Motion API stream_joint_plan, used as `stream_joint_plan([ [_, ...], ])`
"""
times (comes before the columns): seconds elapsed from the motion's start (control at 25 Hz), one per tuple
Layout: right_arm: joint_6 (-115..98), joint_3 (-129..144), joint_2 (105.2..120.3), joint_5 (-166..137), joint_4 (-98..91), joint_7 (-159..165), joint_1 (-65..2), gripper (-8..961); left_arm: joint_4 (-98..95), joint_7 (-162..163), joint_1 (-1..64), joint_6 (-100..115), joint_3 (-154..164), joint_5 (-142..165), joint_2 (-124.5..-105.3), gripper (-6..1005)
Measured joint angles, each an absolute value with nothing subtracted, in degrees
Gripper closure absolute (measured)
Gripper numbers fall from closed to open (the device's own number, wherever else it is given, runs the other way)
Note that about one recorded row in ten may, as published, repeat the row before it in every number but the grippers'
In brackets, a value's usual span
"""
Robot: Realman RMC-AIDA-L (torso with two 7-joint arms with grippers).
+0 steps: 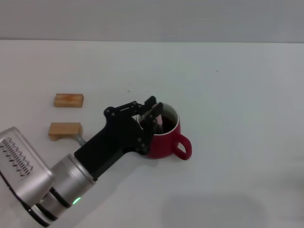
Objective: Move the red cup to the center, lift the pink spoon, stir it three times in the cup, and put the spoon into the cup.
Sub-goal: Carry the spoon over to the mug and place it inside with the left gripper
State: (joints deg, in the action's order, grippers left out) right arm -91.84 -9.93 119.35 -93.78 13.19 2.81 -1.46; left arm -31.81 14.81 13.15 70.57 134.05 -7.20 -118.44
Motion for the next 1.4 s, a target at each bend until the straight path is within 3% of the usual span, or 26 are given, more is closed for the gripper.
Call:
stream_joint_plan([
  [0.28,-91.82,-9.93,119.35,-94.0,13.27,2.81,-1.49,955,-31.25,12.78,12.37,70.75,131.86,-7.49,-118.18,771],
  [1.4,-91.71,-9.93,119.35,-93.85,13.22,2.81,-1.52,953,-28.87,13.41,19.19,69.03,133.32,-7.48,-119.08,750],
])
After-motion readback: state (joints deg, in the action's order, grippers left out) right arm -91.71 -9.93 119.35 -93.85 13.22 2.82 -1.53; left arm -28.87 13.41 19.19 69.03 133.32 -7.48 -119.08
